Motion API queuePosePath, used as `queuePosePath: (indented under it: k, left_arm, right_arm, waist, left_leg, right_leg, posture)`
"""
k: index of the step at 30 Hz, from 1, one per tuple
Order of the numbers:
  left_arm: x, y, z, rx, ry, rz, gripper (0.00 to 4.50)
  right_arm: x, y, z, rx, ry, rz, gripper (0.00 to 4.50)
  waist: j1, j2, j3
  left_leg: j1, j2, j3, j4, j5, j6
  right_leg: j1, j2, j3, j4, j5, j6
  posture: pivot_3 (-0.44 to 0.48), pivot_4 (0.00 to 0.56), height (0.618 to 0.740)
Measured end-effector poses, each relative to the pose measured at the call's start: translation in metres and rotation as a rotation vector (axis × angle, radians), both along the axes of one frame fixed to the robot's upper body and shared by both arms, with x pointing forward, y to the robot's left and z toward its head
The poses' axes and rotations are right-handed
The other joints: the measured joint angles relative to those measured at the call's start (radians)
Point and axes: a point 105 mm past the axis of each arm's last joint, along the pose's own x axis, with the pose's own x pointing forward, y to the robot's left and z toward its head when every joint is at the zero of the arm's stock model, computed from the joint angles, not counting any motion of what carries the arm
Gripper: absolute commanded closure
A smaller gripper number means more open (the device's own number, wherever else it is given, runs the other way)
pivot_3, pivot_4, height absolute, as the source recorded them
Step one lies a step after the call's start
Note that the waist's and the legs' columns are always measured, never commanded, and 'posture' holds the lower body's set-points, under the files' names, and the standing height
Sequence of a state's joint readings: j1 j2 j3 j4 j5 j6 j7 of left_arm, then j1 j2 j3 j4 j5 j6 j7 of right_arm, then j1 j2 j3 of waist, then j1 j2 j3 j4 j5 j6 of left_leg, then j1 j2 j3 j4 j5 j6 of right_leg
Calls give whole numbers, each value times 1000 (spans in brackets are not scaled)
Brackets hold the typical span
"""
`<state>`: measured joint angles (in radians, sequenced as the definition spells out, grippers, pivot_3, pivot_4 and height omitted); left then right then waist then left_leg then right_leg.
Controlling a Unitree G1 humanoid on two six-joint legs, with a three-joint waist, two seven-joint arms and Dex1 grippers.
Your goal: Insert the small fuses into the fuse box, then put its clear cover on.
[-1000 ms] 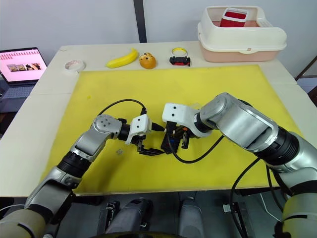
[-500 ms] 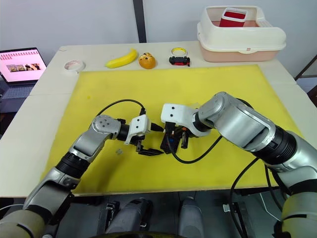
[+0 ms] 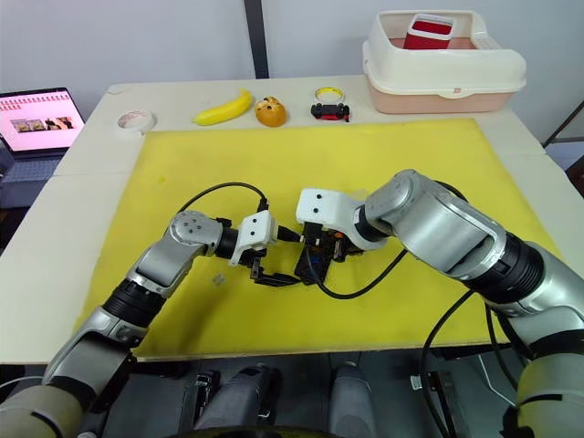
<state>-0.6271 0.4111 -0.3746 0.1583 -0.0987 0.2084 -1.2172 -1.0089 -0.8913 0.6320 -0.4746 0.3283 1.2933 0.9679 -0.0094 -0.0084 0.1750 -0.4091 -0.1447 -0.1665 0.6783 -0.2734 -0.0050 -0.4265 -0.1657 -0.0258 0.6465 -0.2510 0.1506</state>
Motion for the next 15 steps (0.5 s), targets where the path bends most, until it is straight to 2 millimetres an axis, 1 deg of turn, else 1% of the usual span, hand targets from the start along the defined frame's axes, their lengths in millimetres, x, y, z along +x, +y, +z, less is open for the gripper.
queuePosePath:
  k: [5,8,10,12,15]
  left_arm:
    - [0,0,0,1,1,0,0]
    - [1,2,-2,6,7,6,0]
    - [2,3,-2,8,9,6,0]
    - [3,3,-1,9,7,4,0]
    - [5,4,0,12,4,6,0]
  right_arm:
    - [-4,-2,6,27,27,-6,2644]
    - [-2,-8,19,62,-1,-34,2644]
    - [-5,-8,28,107,-21,-26,2644]
    - [-6,-7,33,148,-42,-18,2644]
    - [-9,-6,26,260,-60,3,3468]
  waist:
    - [1,0,0]
    - [2,0,0]
    - [2,0,0]
    - [2,0,0]
    - [4,-1,0]
  left_leg:
    - [0,0,0,0,0,0]
    - [0,0,0,0,0,0]
    - [0,0,0,0,0,0]
    - [0,0,0,0,0,0]
    - [0,0,0,0,0,0]
  right_leg:
    - [0,0,0,0,0,0]
    - [0,0,0,0,0,0]
    - [0,0,0,0,0,0]
    - [0,0,0,0,0,0]
    - [0,0,0,0,0,0]
  posture:
    - [0,150,740]
    - [0,150,740]
    - [0,150,740]
    - [0,150,740]
    - [0,150,740]
